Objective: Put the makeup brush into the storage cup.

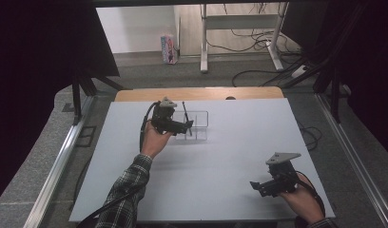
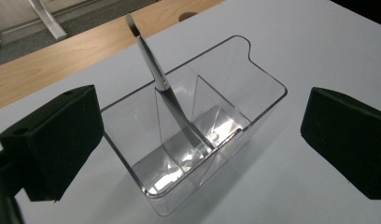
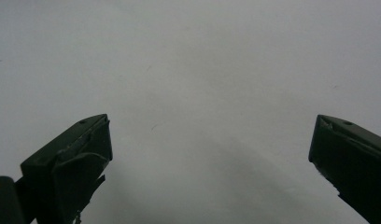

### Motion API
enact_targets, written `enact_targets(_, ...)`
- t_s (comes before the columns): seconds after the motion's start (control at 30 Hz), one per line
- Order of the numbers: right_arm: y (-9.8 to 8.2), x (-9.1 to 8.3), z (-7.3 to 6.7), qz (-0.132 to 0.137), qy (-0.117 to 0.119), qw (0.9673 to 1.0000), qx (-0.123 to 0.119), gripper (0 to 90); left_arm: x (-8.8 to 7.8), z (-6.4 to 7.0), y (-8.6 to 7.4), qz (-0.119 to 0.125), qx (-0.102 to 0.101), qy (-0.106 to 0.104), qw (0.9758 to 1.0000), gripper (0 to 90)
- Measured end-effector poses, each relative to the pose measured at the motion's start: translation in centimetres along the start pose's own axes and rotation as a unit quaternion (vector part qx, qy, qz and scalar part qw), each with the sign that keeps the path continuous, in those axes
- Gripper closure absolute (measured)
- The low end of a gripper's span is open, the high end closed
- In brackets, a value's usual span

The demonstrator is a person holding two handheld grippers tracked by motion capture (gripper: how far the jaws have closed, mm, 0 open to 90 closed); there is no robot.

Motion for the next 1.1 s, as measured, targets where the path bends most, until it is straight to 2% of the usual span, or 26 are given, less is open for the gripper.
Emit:
enact_targets(0.5,0.0,0.0,-0.1,-0.001,-0.001,1.0,-0.001,0.0,-1.4,0.1,-0.8,0.004,-0.003,-0.007,1.0,0.0)
enact_targets(1.1,0.1,-0.1,-0.1,0.004,0.003,1.0,-0.001,0.0,-3.1,0.8,-2.1,0.002,0.007,-0.009,0.9999,0.0)
Point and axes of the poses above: each handheld gripper's, and its own axes: x roughly forward along the jaws, y roughly out of its top, z roughly to its right, the point moved 6 cm from there along x, roughly forward along the jaws, and after that the axes turned 13 degrees about x, right-handed, at the moved point
